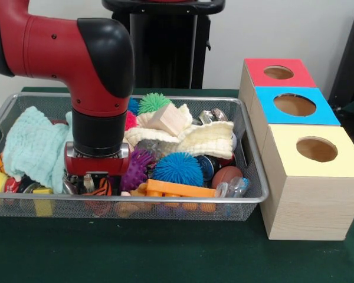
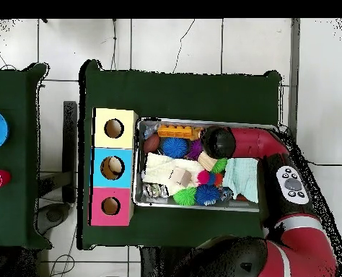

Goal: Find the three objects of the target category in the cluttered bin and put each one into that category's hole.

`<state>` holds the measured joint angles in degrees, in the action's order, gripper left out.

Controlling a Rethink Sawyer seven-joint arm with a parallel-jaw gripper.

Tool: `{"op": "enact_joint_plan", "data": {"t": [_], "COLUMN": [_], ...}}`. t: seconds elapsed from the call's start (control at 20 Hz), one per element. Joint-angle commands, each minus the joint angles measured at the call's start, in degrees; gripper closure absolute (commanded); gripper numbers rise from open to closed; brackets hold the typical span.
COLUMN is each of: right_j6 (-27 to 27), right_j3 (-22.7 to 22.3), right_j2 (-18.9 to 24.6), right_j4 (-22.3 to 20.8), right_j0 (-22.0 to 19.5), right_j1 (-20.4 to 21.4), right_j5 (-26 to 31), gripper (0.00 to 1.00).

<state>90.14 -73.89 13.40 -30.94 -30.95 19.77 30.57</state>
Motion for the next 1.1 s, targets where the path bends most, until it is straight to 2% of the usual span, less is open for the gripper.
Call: {"op": "enact_joint_plan", "data": {"t": [0.05,0.2,0.25,0.45,0.55,0.65,0.75,0.9,1.1], "right_j6": [-2.13,-1.28,-0.61,-0.14,-0.57,-0.55,0.56,3.67,7.05], "right_j3": [1.77,1.28,1.56,2.33,2.39,3.68,1.94,-4.28,-13.27], "right_j2": [4.94,4.6,3.89,2.96,3.49,3.14,2.99,2.2,1.23], "right_j4": [-0.38,-0.32,-0.07,0.41,0.24,0.85,1.02,2.46,7.06], "right_j0": [-1.37,-1.24,-0.67,0.18,-0.12,0.55,0.62,1.76,4.22], "right_j1": [-5.52,-5.48,-5.46,-5.59,-5.64,-5.8,-4.49,1.33,11.95], "right_j5": [-1.85,-2.38,-1.54,0.84,-0.1,2.4,1.25,1.51,7.49], "gripper": [0.0,0.0,1.0,1.0,1.0,1.0,1.0,1.0,1.0]}}
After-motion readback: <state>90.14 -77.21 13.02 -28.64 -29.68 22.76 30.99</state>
